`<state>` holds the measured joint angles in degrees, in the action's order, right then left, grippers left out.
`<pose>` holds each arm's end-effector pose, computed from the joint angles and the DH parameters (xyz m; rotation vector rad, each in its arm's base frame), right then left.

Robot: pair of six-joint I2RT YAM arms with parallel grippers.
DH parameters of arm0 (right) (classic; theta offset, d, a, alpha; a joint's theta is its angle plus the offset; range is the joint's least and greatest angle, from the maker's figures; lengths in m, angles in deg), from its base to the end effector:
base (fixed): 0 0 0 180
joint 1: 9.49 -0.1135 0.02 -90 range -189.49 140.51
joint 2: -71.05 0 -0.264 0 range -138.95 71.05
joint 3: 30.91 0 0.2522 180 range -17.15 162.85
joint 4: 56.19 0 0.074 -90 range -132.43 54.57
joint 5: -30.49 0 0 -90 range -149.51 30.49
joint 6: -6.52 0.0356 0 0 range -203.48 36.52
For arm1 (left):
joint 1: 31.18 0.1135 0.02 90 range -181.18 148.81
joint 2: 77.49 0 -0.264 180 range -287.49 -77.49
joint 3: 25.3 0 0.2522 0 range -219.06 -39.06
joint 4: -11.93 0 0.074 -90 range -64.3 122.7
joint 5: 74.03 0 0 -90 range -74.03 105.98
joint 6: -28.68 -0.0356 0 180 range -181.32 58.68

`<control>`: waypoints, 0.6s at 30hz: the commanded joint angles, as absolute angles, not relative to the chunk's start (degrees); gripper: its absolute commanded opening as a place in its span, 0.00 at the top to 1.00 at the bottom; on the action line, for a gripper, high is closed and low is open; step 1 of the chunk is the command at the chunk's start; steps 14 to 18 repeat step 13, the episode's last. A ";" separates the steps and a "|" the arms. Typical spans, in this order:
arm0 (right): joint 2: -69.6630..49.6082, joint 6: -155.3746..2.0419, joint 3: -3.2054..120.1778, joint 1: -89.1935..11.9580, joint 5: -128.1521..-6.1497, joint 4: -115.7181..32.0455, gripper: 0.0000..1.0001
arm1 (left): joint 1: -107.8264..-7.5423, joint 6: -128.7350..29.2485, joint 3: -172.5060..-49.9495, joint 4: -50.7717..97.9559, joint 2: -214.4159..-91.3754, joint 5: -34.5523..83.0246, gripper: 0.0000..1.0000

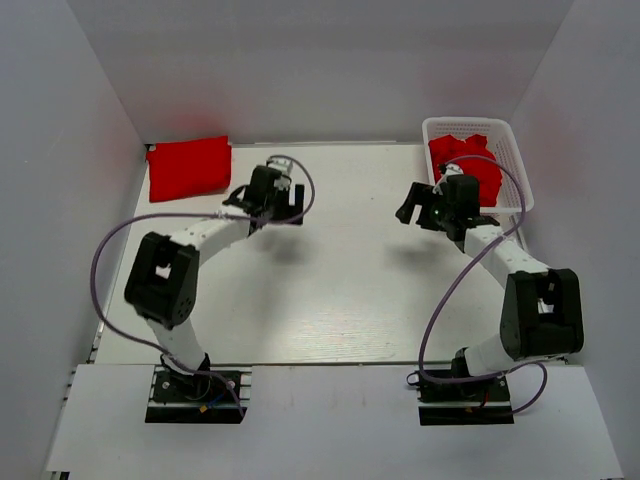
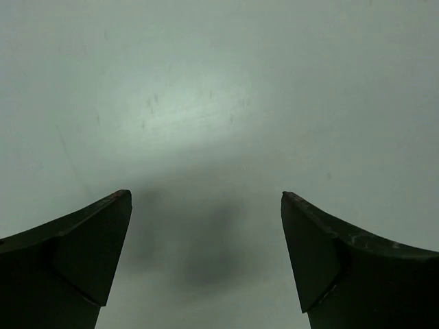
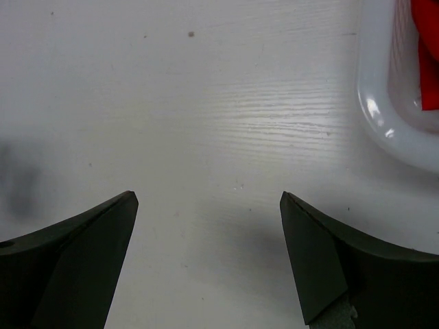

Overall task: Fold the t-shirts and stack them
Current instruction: Put the neatly folded tshirt into the corner of the board with the left arm

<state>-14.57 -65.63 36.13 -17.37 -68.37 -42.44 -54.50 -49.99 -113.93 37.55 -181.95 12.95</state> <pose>0.3273 0.0508 0.2380 0.0957 2.1558 0.4271 0.3779 -0.1608 0.2278 0.2136 2.2961 -0.2517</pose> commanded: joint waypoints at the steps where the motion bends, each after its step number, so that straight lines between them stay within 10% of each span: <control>1: -9.81 -64.94 33.57 -17.31 -69.26 -41.79 0.10 | -55.25 -44.27 -102.46 31.94 -166.37 7.46 0.00; 18: -3.92 -64.06 25.04 -17.49 -74.36 -50.87 0.10 | -60.98 -44.27 -94.52 37.82 -154.31 -1.87 0.00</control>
